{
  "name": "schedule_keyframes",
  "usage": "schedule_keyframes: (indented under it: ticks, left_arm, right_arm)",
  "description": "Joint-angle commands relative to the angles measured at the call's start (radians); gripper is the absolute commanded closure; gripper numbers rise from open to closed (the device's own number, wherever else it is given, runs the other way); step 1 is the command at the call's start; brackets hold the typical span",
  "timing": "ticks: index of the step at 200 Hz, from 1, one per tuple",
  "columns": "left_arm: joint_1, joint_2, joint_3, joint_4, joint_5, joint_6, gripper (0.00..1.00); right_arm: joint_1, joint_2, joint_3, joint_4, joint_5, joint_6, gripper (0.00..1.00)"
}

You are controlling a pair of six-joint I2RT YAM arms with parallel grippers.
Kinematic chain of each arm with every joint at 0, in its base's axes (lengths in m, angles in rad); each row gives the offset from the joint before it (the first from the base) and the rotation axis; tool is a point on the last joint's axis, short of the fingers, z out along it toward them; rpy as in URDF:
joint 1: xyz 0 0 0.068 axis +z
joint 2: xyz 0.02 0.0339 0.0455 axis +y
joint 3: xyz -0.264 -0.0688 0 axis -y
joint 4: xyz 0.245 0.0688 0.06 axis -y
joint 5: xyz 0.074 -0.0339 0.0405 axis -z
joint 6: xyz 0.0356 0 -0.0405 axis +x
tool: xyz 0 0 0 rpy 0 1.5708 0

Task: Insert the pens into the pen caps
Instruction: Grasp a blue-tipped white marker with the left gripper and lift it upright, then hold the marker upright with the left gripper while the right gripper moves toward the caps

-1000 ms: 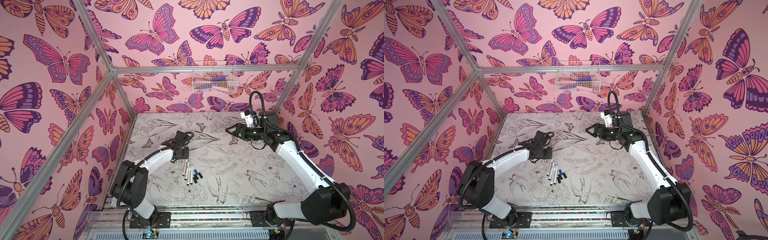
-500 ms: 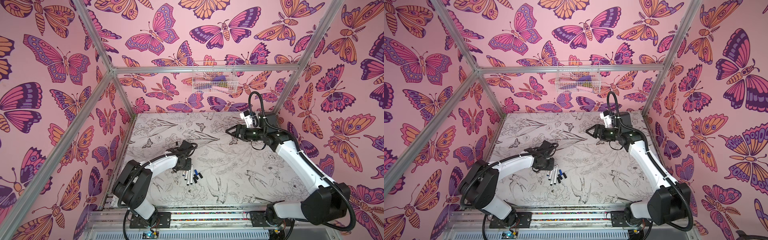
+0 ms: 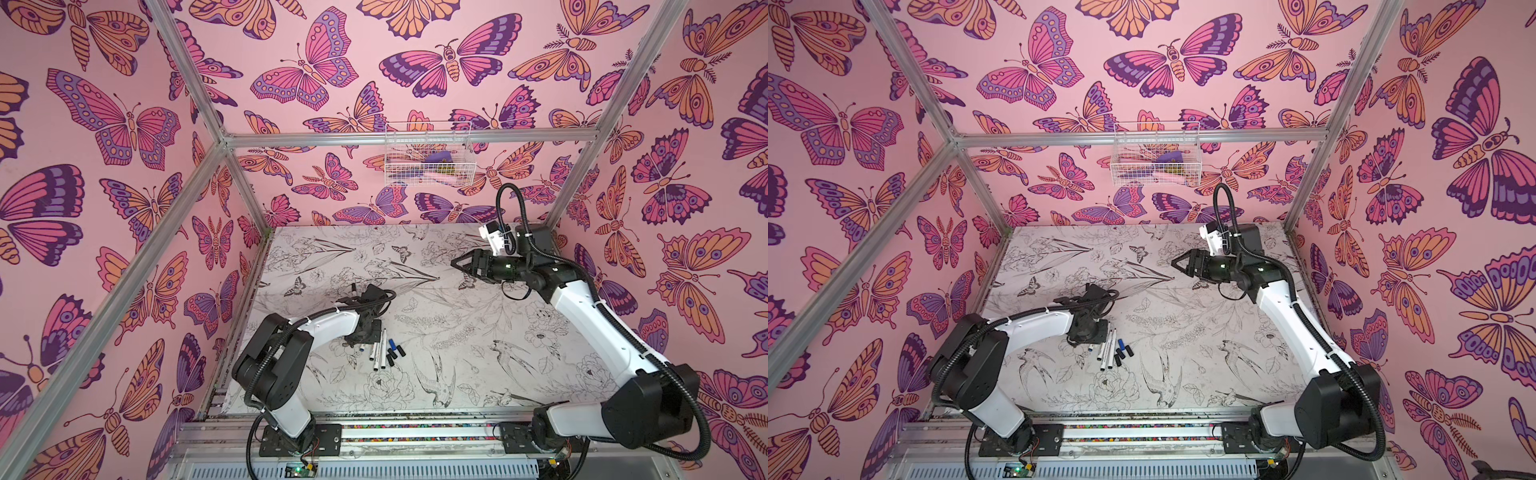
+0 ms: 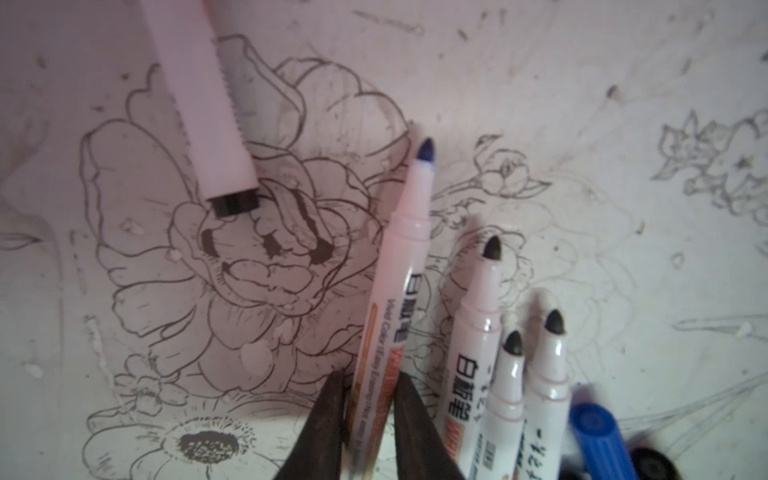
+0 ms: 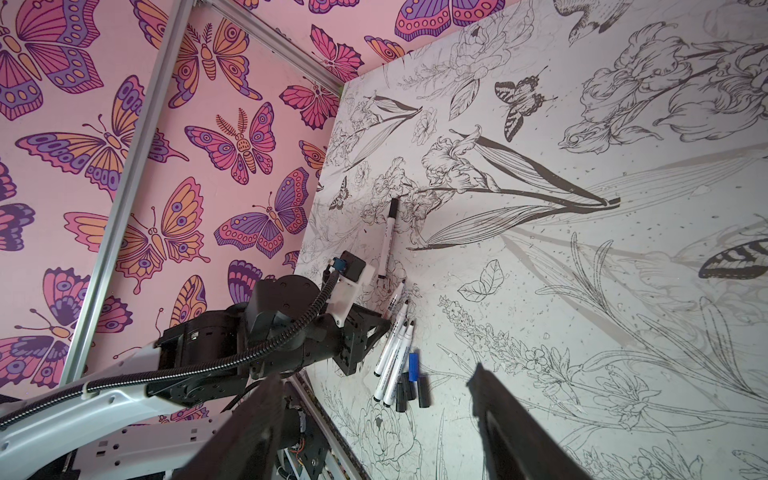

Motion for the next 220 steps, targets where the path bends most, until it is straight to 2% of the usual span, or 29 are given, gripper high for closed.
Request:
schedule_keyframes:
  ticks: [1, 30, 72, 96, 109, 133, 160, 200, 220]
  left_arm:
    - [-0.003, 0.023, -0.03, -0.022, 0.011, -0.019, 0.85]
    - [-0.003, 0.008, -0.018, -0.021, 0.016, -0.017, 1.0]
    - [-0.025, -0.125, 0.065, 0.039, 0.061, 0.014, 1.0]
    - [-0.036, -0.217, 0.057, 0.184, 0.13, 0.049, 1.0]
    - [-0.039, -0.253, 0.026, 0.3, 0.203, 0.05, 1.0]
    - [-0.063, -0.277, -0.026, 0.489, 0.279, 0.046, 1.0]
    - [-0.087, -0.281, -0.049, 0.605, 0.345, 0.054, 1.0]
    - [-0.11, -0.302, -0.07, 0.669, 0.398, 0.081, 1.0]
    - [-0.119, -0.305, -0.076, 0.675, 0.402, 0.088, 1.0]
  right_arm:
    - [0.007, 0.006, 0.011, -0.005, -0.009, -0.026, 0.28]
    - [0.01, 0.007, -0.005, -0.001, 0.012, -0.025, 0.28]
    - [0.085, 0.021, -0.044, 0.016, 0.058, -0.03, 0.28]
    - [0.148, 0.055, -0.049, 0.021, 0.087, -0.038, 0.27]
    - [0.19, 0.074, -0.048, 0.038, 0.095, -0.045, 0.28]
    - [0.253, 0.107, -0.033, 0.08, 0.113, -0.04, 0.28]
    - [0.277, 0.145, -0.023, 0.143, 0.113, 0.014, 0.3]
    - [0.291, 0.19, 0.007, 0.167, 0.118, 0.024, 0.35]
    - [0.292, 0.194, 0.02, 0.173, 0.118, 0.029, 0.41]
